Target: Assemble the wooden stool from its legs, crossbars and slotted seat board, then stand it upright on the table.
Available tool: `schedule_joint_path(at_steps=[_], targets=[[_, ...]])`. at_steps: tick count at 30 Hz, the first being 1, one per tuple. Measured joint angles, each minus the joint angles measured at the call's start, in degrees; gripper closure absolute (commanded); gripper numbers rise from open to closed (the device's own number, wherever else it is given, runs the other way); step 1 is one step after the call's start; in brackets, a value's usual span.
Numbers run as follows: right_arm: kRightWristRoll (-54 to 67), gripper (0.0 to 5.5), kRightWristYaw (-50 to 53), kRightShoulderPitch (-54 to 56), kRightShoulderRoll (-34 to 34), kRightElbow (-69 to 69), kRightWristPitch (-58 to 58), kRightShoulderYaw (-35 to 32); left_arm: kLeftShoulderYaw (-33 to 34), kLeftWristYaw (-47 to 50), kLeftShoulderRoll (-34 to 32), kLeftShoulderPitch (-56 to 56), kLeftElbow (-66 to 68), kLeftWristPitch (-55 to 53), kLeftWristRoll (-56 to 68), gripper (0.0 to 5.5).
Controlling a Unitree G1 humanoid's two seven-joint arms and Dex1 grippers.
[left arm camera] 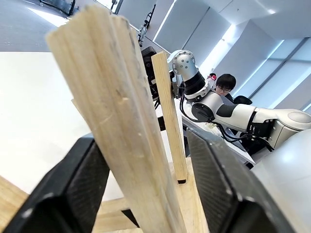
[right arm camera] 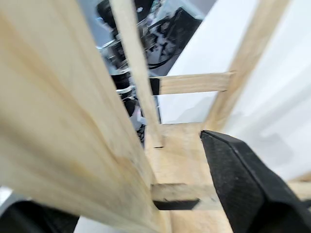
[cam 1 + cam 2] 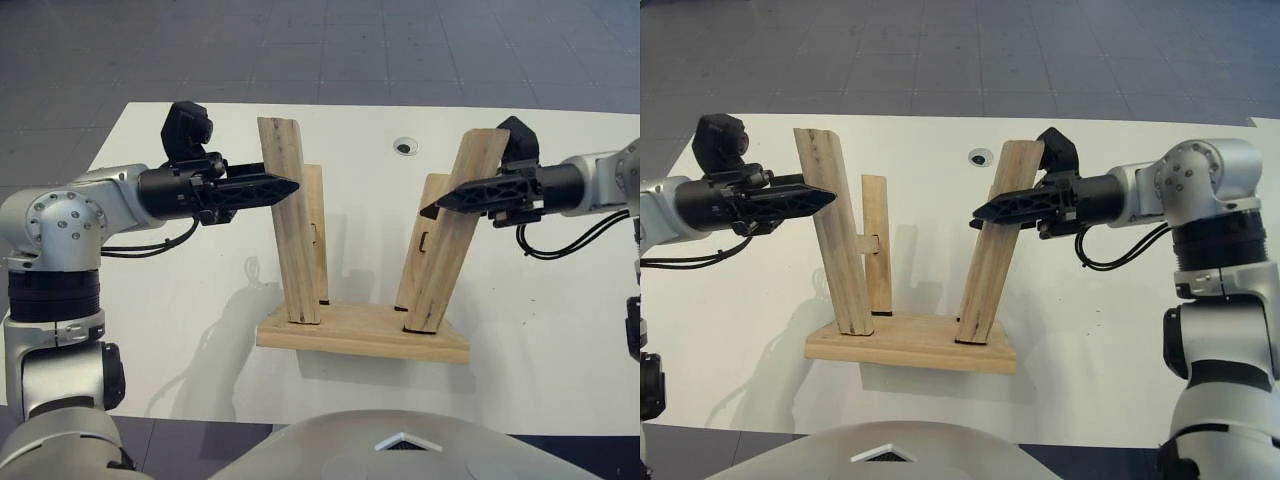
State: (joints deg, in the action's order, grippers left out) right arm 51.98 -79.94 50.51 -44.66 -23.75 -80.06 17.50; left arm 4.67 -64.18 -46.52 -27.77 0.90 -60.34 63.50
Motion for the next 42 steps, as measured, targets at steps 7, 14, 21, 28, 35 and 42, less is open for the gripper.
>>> schedule_joint_path(at_steps=[7,14,21,28,35,42], targets=[[-11.9,0.0,-9.9,5.1,1.4,-13.4,10.0,4.4,0.4,0.0,0.7,-0.6,7.6,3.1,-7.2,1.15],[-17.2,0.0,-12.1,3.3,0.4,-13.5,22.1,2.2,3.3,-3.2,-3.2,-9.1,34.5,18.2,-22.2,0.82],[-22.9,0.0,-12.5,-17.1,-15.0,-3.0,46.2,5.3,9.7,-15.7,-12.4,28.9,5.5,20.5,-23.8,0.82],[-27.9,0.0,-10.2,-31.0,-16.3,9.5,61.7,3.9,10.5,-9.6,-8.7,51.1,-21.8,34.9,-35.0,0.82],[-28.7,0.0,-5.0,-35.4,-9.6,20.0,61.2,1.6,-0.3,2.0,-1.5,44.0,-28.2,37.9,-41.2,0.82],[-29.3,0.0,-3.1,-36.3,-7.3,24.4,58.5,1.0,0.9,-5.5,-7.6,49.5,-30.2,37.1,-37.5,0.82]])
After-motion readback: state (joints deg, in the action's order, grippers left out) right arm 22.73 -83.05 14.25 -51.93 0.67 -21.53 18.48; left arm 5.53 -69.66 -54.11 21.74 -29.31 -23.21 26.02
